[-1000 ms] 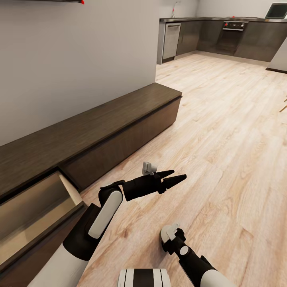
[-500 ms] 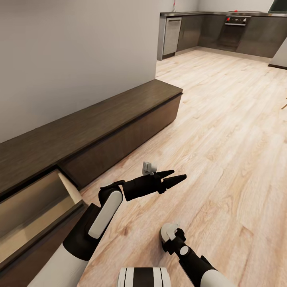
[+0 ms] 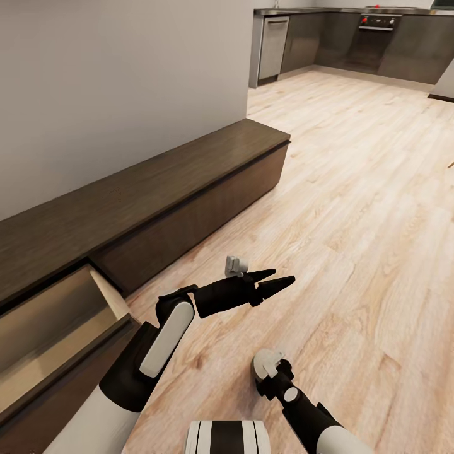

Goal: Place each of the two pumpkins and all three candles from the living room inside a cabinet in the living room (use any cabinet), then make sure every cabinet is closed, and position the cauldron so it is next to a table in the living room.

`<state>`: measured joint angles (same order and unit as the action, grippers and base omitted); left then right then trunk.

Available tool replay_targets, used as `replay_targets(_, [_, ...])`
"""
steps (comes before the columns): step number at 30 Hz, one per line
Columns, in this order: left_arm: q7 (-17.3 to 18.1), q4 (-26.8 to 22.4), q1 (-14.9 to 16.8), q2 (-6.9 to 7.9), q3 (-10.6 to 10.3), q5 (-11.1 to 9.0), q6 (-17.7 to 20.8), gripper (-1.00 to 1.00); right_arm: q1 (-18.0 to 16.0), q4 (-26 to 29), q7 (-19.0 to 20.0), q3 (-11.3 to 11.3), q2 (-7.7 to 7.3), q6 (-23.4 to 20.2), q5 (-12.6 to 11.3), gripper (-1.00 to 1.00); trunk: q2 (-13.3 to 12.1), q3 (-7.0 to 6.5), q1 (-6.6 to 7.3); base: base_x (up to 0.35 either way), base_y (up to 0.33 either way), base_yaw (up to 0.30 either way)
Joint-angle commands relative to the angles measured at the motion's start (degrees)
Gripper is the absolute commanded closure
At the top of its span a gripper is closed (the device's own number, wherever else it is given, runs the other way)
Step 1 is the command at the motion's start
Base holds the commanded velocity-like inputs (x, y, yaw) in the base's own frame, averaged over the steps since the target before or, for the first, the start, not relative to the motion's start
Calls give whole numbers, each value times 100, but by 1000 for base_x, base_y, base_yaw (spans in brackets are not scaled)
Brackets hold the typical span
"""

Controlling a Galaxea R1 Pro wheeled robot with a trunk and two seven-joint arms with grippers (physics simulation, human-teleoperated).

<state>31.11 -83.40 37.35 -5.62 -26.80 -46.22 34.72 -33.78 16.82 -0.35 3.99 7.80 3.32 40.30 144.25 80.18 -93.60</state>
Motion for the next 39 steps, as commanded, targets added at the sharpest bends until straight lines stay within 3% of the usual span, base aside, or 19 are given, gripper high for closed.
replay_targets(1, [1, 2, 1, 0, -1, -1, 0, -100, 3, -74, 35, -30, 2, 2, -18, -100, 0, 1, -1, 0, 0, 0])
replay_targets(25, [4, 5, 1, 7, 5, -1, 0, -100, 3, -65, 35, -30, -9, 5, -23, -100, 0, 1, -1, 0, 0, 0])
replay_targets(39, [218, 7, 1, 8, 8, 6, 0, -100, 3, -65, 29, -30, -7, 3, -16, -100, 0, 1, -1, 76, 0, 0])
